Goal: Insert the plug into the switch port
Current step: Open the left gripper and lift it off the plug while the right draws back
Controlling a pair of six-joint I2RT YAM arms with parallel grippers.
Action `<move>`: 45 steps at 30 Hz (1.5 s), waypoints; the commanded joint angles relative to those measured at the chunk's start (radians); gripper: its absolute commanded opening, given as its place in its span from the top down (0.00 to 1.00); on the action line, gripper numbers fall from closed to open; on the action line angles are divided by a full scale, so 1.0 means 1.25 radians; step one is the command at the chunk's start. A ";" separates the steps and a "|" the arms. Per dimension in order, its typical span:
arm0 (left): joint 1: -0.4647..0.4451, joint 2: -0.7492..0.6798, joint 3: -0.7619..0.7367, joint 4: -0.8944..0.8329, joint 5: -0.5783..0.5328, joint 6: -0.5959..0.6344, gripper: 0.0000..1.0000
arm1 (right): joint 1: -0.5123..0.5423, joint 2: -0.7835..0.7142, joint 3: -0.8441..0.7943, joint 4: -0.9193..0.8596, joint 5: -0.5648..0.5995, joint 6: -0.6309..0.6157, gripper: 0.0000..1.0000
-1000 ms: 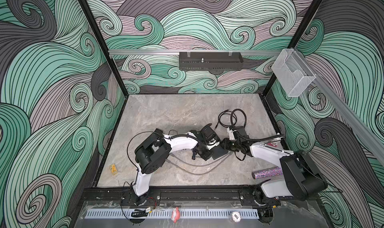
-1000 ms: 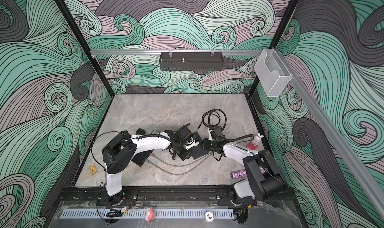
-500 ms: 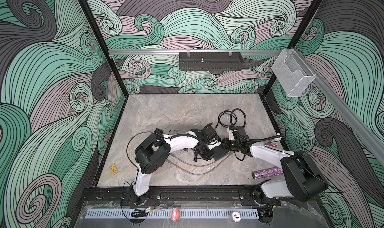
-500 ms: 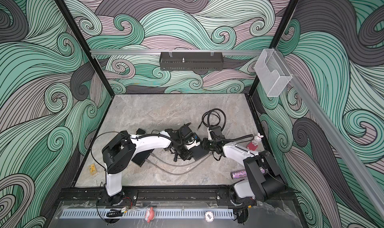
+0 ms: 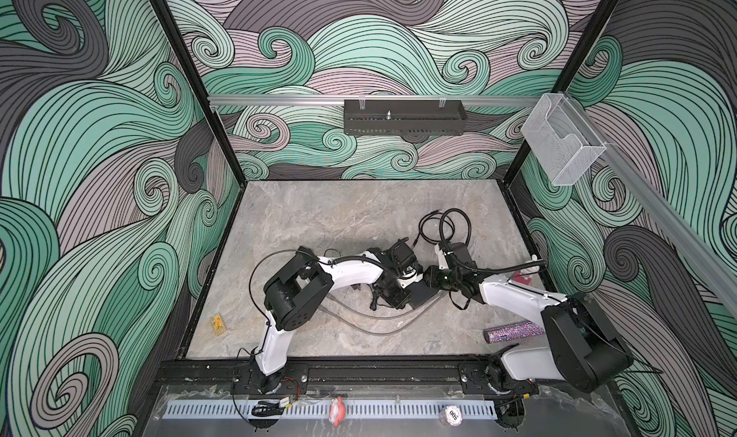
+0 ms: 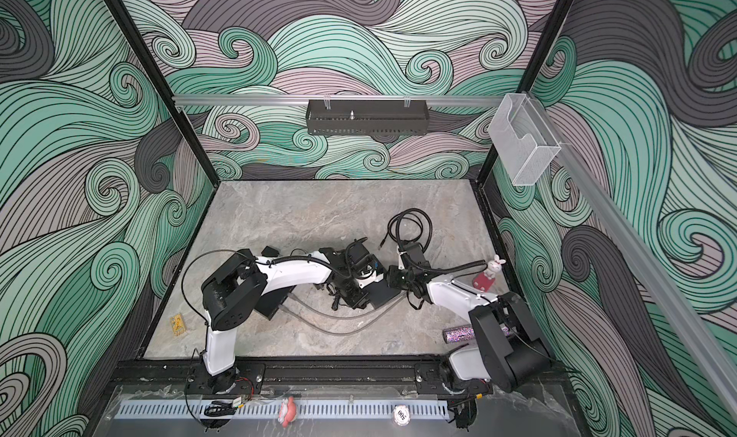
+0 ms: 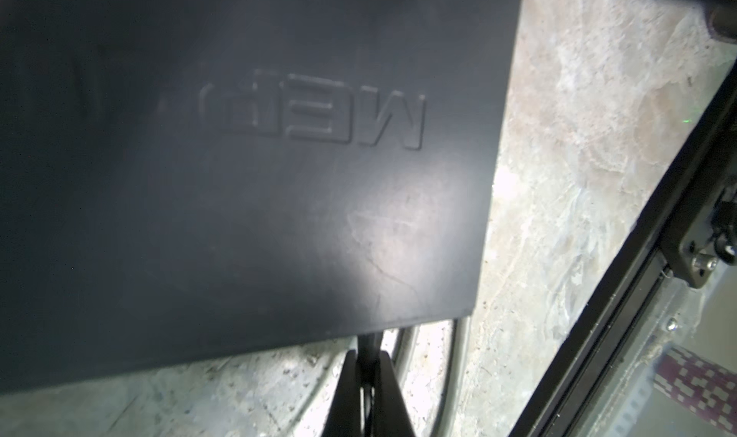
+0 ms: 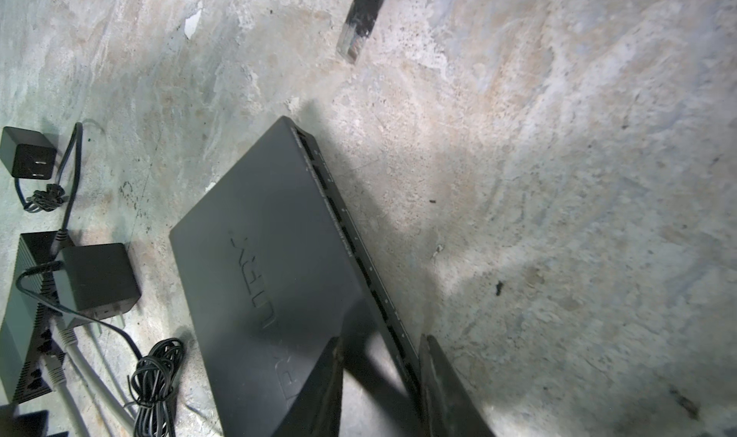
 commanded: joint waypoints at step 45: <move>0.290 -0.793 -0.262 -0.026 0.061 -0.218 0.49 | 0.091 0.192 0.121 0.083 -0.286 0.218 0.39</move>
